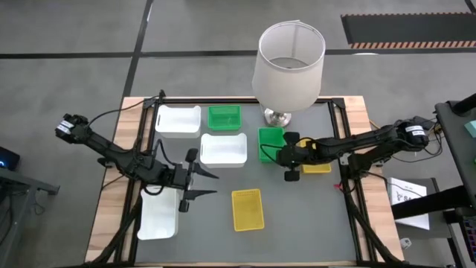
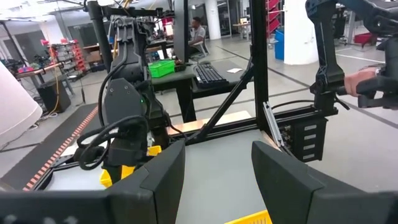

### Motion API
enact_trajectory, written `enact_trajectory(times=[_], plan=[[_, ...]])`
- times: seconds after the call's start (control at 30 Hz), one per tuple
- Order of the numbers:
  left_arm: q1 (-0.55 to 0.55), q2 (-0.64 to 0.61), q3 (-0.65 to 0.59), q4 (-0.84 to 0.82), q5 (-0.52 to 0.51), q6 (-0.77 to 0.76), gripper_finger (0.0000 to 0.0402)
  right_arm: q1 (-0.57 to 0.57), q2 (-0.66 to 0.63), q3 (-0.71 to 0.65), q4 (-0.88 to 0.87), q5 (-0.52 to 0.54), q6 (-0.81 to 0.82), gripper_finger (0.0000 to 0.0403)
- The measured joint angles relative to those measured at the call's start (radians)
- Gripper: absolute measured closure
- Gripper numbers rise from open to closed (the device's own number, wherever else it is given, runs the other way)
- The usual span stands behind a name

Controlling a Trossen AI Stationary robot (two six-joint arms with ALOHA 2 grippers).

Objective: Stack baskets by color
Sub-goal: Stack the bottom green bin on the middle green bin, then stack the middle white bin on the top white bin

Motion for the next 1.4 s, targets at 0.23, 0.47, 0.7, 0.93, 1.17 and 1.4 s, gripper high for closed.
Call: enact_trajectory(times=[0.23, 0.47, 0.7, 0.93, 1.17, 1.4], plan=[[0.0, 0.002, -0.001, 0.003, -0.001, -0.001, 0.023, 0.003, -0.022, 0.018, -0.012, -0.027, 0.042, 0.0293], [0.0, 0.005, -0.001, 0.008, -0.029, 0.0, 0.023, 0.013, -0.029, 0.027, -0.012, -0.079, 0.079, 0.0306], [0.0, 0.018, -0.001, 0.008, -0.052, -0.002, 0.023, 0.08, -0.036, 0.027, 0.006, -0.085, 0.127, 0.0336], [0.0, 0.04, -0.001, 0.008, -0.053, -0.006, 0.023, 0.2, -0.037, 0.027, 0.113, -0.08, 0.171, 0.0355], [0.009, 0.095, 0.006, 0.01, -0.097, -0.007, 0.023, 0.308, -0.04, 0.025, 0.234, -0.048, 0.137, 0.0355], [0.079, 0.204, 0.025, 0.008, -0.094, -0.015, 0.023, 0.385, -0.043, 0.024, 0.312, 0.076, 0.046, 0.0355]])
